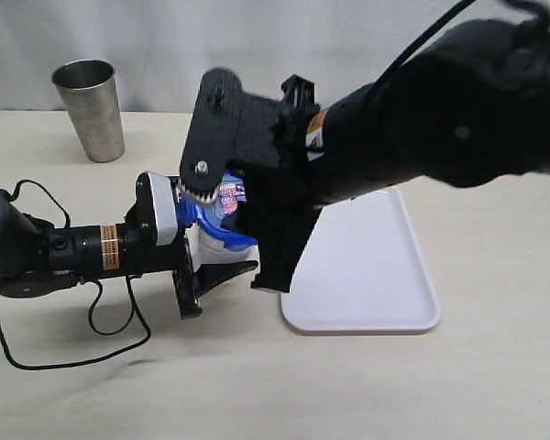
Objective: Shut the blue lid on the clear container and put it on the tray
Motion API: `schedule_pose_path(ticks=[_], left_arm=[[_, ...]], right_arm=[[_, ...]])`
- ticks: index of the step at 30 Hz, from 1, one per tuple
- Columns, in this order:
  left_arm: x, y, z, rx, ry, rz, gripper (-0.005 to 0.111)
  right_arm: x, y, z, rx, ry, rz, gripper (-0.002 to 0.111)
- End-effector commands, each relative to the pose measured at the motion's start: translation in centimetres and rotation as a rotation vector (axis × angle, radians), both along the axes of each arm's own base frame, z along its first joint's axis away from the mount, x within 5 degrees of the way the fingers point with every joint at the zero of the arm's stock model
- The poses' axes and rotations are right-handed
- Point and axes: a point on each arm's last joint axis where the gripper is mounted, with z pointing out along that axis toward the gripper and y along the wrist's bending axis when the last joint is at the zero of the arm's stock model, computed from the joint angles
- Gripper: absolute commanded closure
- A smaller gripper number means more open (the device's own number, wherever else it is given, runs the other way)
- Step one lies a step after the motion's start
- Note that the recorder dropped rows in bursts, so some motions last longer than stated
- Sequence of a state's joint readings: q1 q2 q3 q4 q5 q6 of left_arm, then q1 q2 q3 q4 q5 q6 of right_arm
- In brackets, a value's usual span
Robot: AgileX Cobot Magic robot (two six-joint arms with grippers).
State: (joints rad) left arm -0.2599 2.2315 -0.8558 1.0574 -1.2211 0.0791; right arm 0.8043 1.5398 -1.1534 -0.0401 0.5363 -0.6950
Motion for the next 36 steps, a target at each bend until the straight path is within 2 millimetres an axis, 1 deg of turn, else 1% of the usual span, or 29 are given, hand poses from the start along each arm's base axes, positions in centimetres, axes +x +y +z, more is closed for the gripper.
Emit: schedule_pose_path(ticks=[1,2,3,5,6,7,11,14,16,19,24,27,32,36], left_arm=[[0.0,0.2,0.2,0.080,-0.240,-0.051,0.107],[0.0,0.2,0.2,0.092,-0.275,-0.058,0.107],[0.0,0.2,0.2,0.091,-0.273,-0.058,0.107],[-0.3,0.0,0.1,0.095,-0.277,-0.089,0.107],[-0.5,0.0,0.0,0.098,-0.279,-0.111,0.107],[-0.5,0.0,0.0,0.099,-0.280,-0.119,0.107],[-0.8,-0.1,0.0,0.098,-0.263,-0.150,0.107],[-0.8,-0.1,0.0,0.095,-0.252,-0.148,0.107],[-0.8,-0.1,0.0,0.095,-0.250,-0.147,0.107],[-0.8,-0.1,0.0,0.094,-0.250,-0.140,0.107],[-0.7,-0.1,0.0,0.091,-0.245,-0.129,0.107],[-0.8,-0.1,0.0,0.089,-0.232,-0.135,0.107],[-0.8,-0.1,0.0,0.088,-0.229,-0.136,0.107],[-0.9,-0.1,-0.1,0.089,-0.227,-0.146,0.107]], right_arm=[[-1.9,-0.6,4.3,0.179,0.059,-0.025,0.057],[-2.2,-0.9,4.8,0.168,0.128,-0.056,0.057],[-2.3,-0.9,4.9,0.149,0.162,-0.067,0.057],[-1.8,-0.7,4.9,0.082,0.234,-0.076,0.057],[-0.7,-0.6,4.4,0.025,0.263,-0.076,0.057],[-0.2,-0.6,4.1,0.003,0.273,-0.076,0.057],[2.7,-0.5,2.7,-0.039,0.288,-0.083,0.057],[3.6,0.2,1.7,-0.062,0.251,-0.016,0.057],[3.5,1.0,1.3,-0.051,0.245,0.039,0.057],[3.4,1.9,0.4,-0.047,0.277,0.054,0.057],[4.2,2.0,-1.3,-0.107,0.291,0.006,0.057],[4.5,2.2,-1.8,-0.111,0.296,0.004,0.057],[4.3,2.3,-2.6,-0.128,0.350,0.005,0.057],[4.2,2.4,-4.0,-0.175,0.417,0.008,0.057]])
